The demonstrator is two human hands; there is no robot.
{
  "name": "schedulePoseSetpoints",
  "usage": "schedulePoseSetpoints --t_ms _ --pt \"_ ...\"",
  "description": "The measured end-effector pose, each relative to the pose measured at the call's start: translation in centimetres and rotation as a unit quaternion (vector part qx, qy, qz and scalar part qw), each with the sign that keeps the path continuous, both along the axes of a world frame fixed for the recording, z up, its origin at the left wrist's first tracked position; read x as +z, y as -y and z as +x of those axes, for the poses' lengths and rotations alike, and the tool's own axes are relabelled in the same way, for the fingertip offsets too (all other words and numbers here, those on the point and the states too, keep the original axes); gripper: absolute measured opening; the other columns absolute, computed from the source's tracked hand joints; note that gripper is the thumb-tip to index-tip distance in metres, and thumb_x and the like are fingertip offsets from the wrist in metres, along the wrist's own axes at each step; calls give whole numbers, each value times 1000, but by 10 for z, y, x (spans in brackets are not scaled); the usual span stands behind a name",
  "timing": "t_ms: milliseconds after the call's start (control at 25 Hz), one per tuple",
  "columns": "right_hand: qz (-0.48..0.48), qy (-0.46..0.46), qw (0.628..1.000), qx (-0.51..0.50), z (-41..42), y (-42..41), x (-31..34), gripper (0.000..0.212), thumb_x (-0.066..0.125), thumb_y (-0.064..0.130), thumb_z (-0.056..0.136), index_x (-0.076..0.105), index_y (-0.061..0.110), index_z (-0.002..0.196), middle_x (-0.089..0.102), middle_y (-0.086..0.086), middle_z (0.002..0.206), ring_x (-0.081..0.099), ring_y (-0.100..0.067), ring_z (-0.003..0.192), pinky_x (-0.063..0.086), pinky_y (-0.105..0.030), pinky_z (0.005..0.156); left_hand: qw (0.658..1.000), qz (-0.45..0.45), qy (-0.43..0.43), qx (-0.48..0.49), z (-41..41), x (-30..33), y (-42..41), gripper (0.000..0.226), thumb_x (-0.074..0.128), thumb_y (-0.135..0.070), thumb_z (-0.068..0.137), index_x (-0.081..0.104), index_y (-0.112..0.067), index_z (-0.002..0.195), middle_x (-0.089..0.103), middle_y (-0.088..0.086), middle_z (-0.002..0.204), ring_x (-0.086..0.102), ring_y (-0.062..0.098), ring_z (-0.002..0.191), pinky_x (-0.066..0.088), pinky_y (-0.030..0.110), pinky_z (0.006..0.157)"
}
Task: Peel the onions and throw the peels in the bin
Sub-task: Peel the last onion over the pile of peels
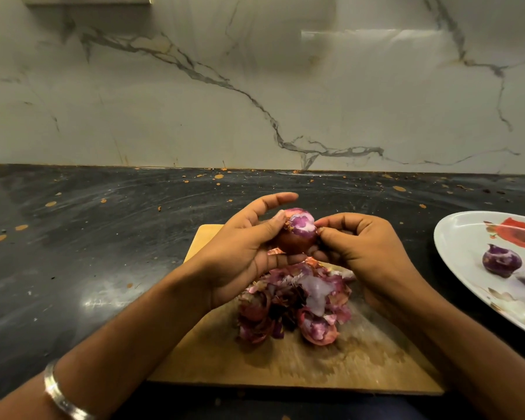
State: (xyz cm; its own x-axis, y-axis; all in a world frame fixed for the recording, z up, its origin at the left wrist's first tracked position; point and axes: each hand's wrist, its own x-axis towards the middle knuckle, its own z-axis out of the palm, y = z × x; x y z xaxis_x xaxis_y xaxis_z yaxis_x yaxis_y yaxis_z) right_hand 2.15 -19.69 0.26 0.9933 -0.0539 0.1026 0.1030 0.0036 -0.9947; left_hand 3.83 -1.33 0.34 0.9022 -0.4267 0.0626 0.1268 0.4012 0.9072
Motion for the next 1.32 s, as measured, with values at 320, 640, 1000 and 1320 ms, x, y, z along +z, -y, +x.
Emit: schedulePoseSetpoints --t_ms 320,640,1000,1320 --pt "-228 108 966 -47 -2 -4 -5 18 65 7 86 76 22 86 73 -7 70 69 -35 73 59 -54 68 999 -2 -44 -6 2 0 3 47 69 -11 82 59 -7 127 65 17 116 66 21 90 60 30 71" --pt "-129 115 985 3 -2 1 -2 7 72 6 87 74 8 94 76 -6 80 74 -16 70 61 -27 63 999 45 0 28 3 1 -4 55 69 -14 75 57 -9 129 70 13 120 70 22 104 61 31 76" --pt "-280 261 922 -54 -7 -3 -6 6 71 12 89 73 17 86 68 9 68 65 -10 63 54 -33 59 998 34 -10 51 2 -2 1 50 69 -20 78 59 1 123 72 17 114 71 24 104 60 29 82" --pt "-264 269 925 35 -7 -10 -6 6 59 8 96 61 12 92 60 3 77 56 -14 70 48 -29 60 998 14 -56 17 4 -2 3 51 35 -37 105 57 2 129 64 27 126 63 31 106 51 32 81"
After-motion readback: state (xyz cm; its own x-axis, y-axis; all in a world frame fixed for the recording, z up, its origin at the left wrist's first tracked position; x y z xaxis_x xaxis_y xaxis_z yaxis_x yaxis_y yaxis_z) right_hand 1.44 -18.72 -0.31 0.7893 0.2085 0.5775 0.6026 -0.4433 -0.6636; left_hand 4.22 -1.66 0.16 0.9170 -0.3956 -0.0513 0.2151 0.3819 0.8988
